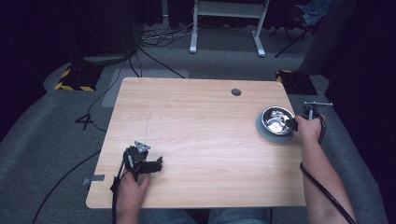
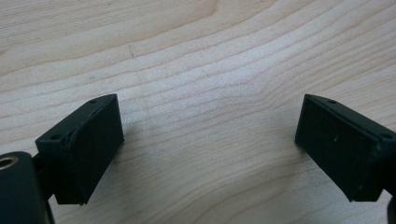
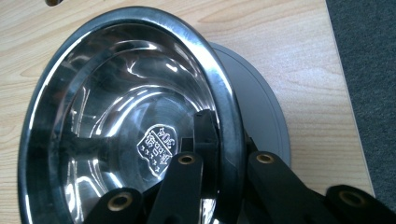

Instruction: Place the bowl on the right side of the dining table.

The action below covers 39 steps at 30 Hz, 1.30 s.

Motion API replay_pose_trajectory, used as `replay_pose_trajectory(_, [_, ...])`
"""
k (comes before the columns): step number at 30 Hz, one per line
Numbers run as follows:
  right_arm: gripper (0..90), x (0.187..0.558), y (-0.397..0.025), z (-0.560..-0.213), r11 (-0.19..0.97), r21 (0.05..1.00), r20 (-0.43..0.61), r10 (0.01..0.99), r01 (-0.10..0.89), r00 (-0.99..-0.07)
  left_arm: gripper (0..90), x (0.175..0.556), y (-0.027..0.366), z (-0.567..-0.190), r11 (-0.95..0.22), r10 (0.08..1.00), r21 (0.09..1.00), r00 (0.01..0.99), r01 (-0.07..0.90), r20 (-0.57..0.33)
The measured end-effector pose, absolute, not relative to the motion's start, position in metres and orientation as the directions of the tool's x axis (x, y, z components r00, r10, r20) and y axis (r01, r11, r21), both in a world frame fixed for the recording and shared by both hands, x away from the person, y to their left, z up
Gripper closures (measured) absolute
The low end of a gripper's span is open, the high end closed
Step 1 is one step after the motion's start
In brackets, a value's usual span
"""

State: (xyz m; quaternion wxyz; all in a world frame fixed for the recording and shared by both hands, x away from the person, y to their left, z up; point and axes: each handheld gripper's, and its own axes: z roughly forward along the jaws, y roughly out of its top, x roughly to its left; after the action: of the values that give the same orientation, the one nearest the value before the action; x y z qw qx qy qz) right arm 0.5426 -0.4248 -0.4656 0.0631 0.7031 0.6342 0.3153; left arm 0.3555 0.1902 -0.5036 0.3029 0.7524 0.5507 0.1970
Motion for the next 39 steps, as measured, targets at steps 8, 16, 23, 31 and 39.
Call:
replay_pose_trajectory(8, [86.9,0.542,-0.427,-0.468,-0.195,0.485,0.373,0.928,0.853,-0.001,7.8,0.356,0.19,-0.504,-0.21,0.948,0.673,0.316,0.709,-0.038])
replay_pose_trajectory(16, [59.4,0.543,-0.431,-0.47,-0.225,0.527,0.384,0.923,0.82,0.006,7.8,0.356,0.19,-0.504,-0.208,0.949,0.674,0.314,0.709,-0.038])
replay_pose_trajectory(23, [48.5,0.542,-0.433,-0.45,-0.209,0.6,0.341,0.94,0.772,-0.011,7.8,0.356,0.19,-0.504,-0.21,0.948,0.673,0.316,0.709,-0.038])
replay_pose_trajectory(31, [48.3,0.541,-0.427,-0.421,-0.161,0.667,0.314,0.946,0.727,-0.078,7.8,0.356,0.19,-0.504,-0.21,0.948,0.673,0.316,0.709,-0.037])
replay_pose_trajectory(39, [48.3,0.535,-0.413,-0.394,-0.104,0.71,0.287,0.946,0.697,-0.151,7.8,0.356,0.19,-0.504,-0.21,0.948,0.673,0.316,0.709,-0.037])
